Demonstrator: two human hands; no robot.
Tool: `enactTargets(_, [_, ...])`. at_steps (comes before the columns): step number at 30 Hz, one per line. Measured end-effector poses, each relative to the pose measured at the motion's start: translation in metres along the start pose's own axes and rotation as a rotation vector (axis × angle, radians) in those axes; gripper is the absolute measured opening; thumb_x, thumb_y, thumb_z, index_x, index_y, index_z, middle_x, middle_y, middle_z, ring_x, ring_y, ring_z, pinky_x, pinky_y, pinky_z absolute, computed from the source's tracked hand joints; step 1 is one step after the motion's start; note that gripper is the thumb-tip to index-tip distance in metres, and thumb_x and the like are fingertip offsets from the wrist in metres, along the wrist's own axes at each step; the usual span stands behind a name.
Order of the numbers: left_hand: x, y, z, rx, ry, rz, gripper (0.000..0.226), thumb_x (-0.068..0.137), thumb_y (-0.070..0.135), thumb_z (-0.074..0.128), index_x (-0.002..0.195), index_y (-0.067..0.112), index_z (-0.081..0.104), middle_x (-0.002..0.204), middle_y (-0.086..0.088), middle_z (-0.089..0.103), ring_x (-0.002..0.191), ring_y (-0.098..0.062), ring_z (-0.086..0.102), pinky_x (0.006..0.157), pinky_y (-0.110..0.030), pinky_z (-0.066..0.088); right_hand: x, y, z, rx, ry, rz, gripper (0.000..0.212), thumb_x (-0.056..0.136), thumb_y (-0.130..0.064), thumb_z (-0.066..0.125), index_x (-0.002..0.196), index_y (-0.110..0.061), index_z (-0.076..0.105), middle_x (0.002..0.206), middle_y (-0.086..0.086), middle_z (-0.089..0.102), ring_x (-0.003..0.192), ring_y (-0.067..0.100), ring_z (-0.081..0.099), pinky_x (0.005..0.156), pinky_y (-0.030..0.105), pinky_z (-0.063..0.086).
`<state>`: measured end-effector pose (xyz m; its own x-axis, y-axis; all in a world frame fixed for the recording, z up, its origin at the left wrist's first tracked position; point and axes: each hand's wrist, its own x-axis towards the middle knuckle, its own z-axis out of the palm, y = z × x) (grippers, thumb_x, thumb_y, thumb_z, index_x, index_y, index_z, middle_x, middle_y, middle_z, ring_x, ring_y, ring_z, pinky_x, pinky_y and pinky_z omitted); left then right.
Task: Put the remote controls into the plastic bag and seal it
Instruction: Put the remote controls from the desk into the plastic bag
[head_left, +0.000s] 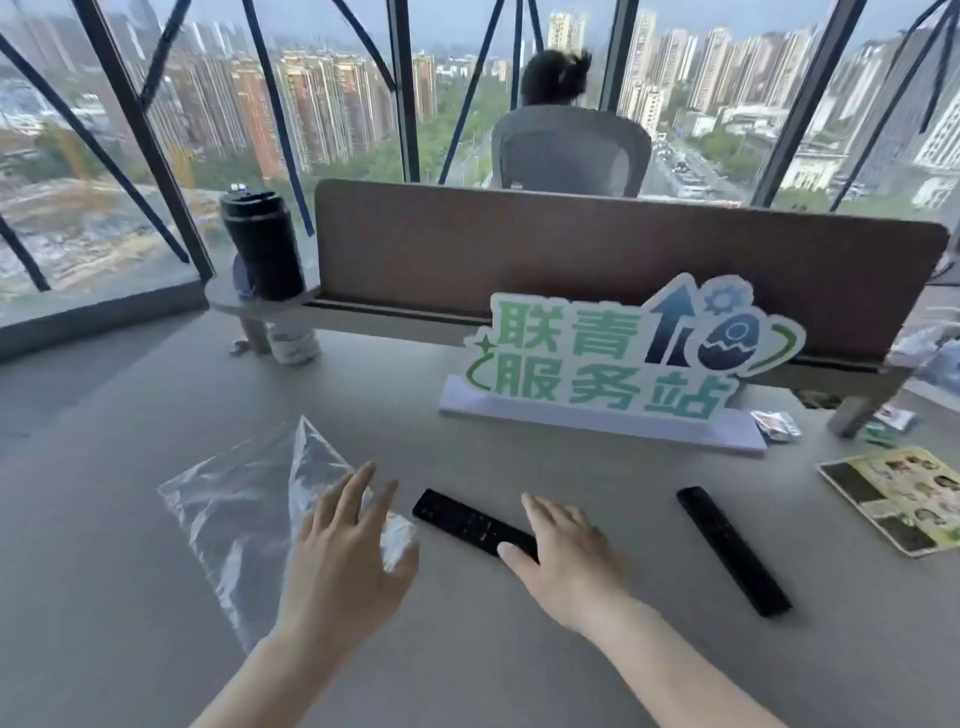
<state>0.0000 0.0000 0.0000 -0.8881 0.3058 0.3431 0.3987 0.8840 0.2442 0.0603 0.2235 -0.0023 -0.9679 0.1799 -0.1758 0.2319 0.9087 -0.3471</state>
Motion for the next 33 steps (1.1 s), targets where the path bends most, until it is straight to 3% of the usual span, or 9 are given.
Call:
enactTargets(5, [-0.032,-0.037,0.025,0.216,-0.096,0.017,0.045,0.067,0.032,0.072,0.108,0.017,0.065,0.113,-0.008,0.064,0.098,-0.034,0.060,0.072,-0.043,0.053,-0.005,-0.002,0.040,-0.202,0.129,0.052,0.063,0.099,-0.046,0.046,0.153,-0.017,0.030,0.149,0.003,0.049,0.133,0.030,0.043,0.106,0.040,0.039])
enactTargets(8, [-0.045,-0.045,0.017,0.235,-0.122,-0.033,0.013,0.076,0.009,0.060,0.084,0.019,0.064,0.085,-0.002,0.054,0.079,-0.030,0.058,0.053,-0.035,0.043,-0.020,-0.012,0.052,-0.193,0.230,0.070,0.045,0.095,-0.043,0.054,0.132,-0.017,0.050,0.128,0.005,0.058,0.118,0.029,0.053,0.090,0.038,0.043])
enactTargets(12, [-0.055,-0.044,0.010,0.175,-0.129,-0.030,0.015,0.081,0.003,0.052,0.082,0.016,0.061,0.076,-0.002,0.046,0.068,-0.033,0.064,0.051,-0.036,0.042,-0.064,-0.016,0.045,0.284,0.112,0.231,0.036,0.086,-0.042,0.058,0.117,-0.025,0.049,0.097,-0.001,0.065,0.081,0.023,0.062,0.069,0.034,0.044])
enactTargets(15, [-0.057,-0.037,0.011,0.012,-0.055,0.039,0.016,0.088,0.012,0.050,0.083,0.016,0.065,0.081,-0.004,0.059,0.071,-0.032,0.066,0.051,-0.035,0.043,-0.108,-0.006,0.024,0.653,0.064,0.219,0.027,0.082,-0.038,0.062,0.104,-0.024,0.059,0.073,-0.007,0.059,0.058,0.012,0.050,0.058,0.029,0.038])
enactTargets(18, [-0.057,-0.016,0.008,-0.198,-0.029,0.075,0.028,0.095,0.027,0.041,0.090,0.016,0.066,0.087,-0.004,0.062,0.077,-0.031,0.064,0.057,-0.034,0.044,-0.149,0.000,0.003,0.736,0.006,0.120,0.014,0.085,-0.029,0.063,0.097,-0.023,0.066,0.056,-0.010,0.045,0.043,0.008,0.035,0.048,0.020,0.029])
enactTargets(22, [-0.052,0.025,0.004,-0.335,-0.060,0.133,0.030,0.096,0.028,0.042,0.099,0.016,0.068,0.093,-0.005,0.066,0.084,-0.028,0.064,0.063,-0.030,0.040,-0.155,-0.010,0.000,0.576,-0.036,0.014,0.017,0.083,-0.036,0.065,0.095,-0.024,0.067,0.064,-0.010,0.050,0.051,0.007,0.041,0.055,0.024,0.033])
enactTargets(26, [-0.046,0.056,0.004,-0.349,-0.132,0.163,0.036,0.092,0.023,0.043,0.056,0.020,0.043,0.064,-0.001,0.055,0.068,-0.028,0.053,0.058,-0.033,0.032,-0.121,-0.031,0.028,0.653,0.010,-0.066,0.027,0.087,-0.035,0.069,0.112,-0.025,0.066,0.089,-0.008,0.068,0.070,0.001,0.057,0.068,0.019,0.044])
enactTargets(29, [-0.044,0.061,0.007,-0.364,-0.148,0.166,0.038,0.090,0.023,0.044,0.055,0.013,0.036,0.052,0.000,0.045,0.055,-0.029,0.047,0.054,-0.038,0.036,-0.119,-0.025,0.039,0.772,-0.007,-0.042,0.031,0.093,-0.028,0.065,0.123,-0.024,0.060,0.087,-0.007,0.058,0.059,-0.001,0.051,0.058,0.011,0.041])
enactTargets(33, [-0.046,0.061,0.012,-0.387,-0.134,0.164,0.038,0.092,0.022,0.044,0.057,0.014,0.033,0.053,-0.002,0.040,0.047,-0.014,0.029,0.047,-0.030,0.022,-0.148,0.033,0.029,0.530,0.211,0.082,0.027,0.095,-0.029,0.058,0.121,-0.031,0.063,0.094,-0.014,0.063,0.080,-0.003,0.058,0.072,0.016,0.044])
